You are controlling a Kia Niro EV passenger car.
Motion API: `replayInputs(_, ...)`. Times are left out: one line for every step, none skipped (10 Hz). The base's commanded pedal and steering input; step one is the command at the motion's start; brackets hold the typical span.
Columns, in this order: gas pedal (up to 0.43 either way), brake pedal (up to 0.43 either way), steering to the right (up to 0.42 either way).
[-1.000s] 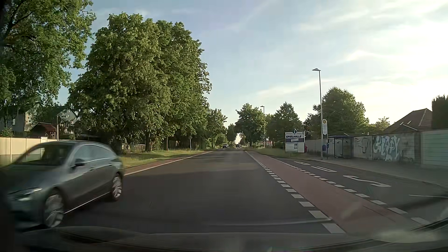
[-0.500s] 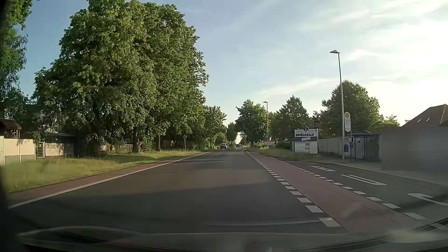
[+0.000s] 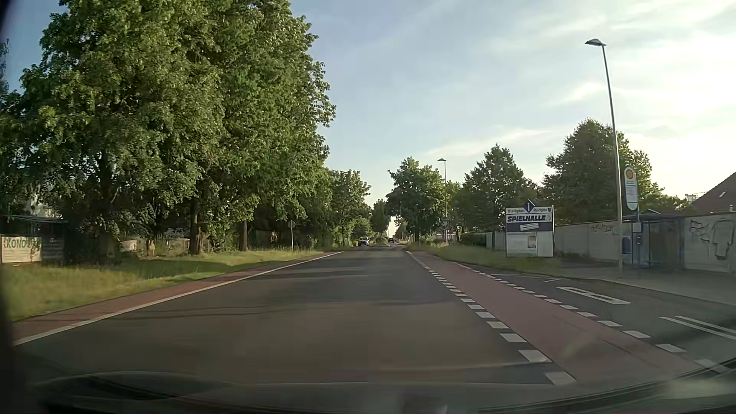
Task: Follow the waypoints while adhering to traffic rules and regulations
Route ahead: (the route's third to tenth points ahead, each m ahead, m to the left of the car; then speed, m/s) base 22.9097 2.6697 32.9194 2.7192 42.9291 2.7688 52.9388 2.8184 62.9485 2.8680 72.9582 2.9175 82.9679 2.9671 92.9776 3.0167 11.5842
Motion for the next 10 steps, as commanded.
replayInputs(0.067,0.030,0.001)
replayInputs(0.067,0.030,0.001)
replayInputs(0.067,0.030,0.001)
replayInputs(0.067,0.030,0.001)
replayInputs(0.067,0.030,0.001)
replayInputs(0.067,0.030,0.001)
replayInputs(0.067,0.030,0.000)
replayInputs(0.067,0.030,0.000)
replayInputs(0.067,0.030,0.000)
replayInputs(0.079,0.030,0.000)
